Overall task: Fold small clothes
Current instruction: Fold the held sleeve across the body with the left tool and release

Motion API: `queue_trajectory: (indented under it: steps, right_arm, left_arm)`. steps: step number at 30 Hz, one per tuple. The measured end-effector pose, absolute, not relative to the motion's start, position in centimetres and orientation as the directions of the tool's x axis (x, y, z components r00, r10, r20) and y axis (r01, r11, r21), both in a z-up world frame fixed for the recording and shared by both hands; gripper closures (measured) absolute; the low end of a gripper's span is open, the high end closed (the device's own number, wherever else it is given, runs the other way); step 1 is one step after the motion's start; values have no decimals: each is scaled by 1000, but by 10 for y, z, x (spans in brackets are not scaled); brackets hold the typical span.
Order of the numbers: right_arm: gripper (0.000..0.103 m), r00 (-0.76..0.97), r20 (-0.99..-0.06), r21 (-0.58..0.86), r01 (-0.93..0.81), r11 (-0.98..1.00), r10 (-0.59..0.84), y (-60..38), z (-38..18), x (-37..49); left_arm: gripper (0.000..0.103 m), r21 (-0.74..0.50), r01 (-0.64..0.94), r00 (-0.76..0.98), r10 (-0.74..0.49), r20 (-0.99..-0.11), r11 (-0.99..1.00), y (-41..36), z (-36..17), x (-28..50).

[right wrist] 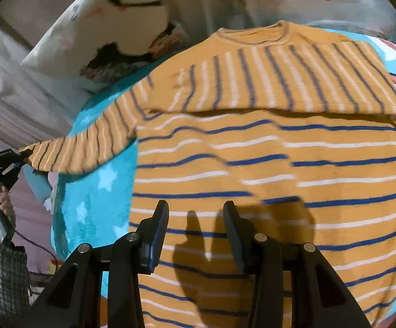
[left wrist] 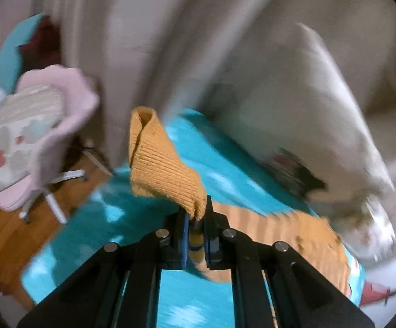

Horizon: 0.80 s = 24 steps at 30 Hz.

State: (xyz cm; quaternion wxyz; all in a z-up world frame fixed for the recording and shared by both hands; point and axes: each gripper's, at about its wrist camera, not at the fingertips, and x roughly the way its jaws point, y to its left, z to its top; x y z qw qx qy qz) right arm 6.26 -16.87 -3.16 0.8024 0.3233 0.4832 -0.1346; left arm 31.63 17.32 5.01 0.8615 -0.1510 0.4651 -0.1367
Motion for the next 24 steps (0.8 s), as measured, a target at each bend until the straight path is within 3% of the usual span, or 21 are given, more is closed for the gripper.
queue_trajectory:
  steps: [9,17,24]
  right_arm:
    - [58,569,-820,452,565,690,71,-255,-19,21]
    - [58,584,-811,458,601,655,33,-343,-14,-34]
    - [58,562,-827,445,651,615,3,-400,-23,-83]
  left_arm:
    - [95,-397,346,429,-520,-739,850,2,66,239]
    - [95,-442,448,277,-591,-758,777,-169,27,187]
    - [95,-428,507,164,-571,-804,748,-277,-15,138]
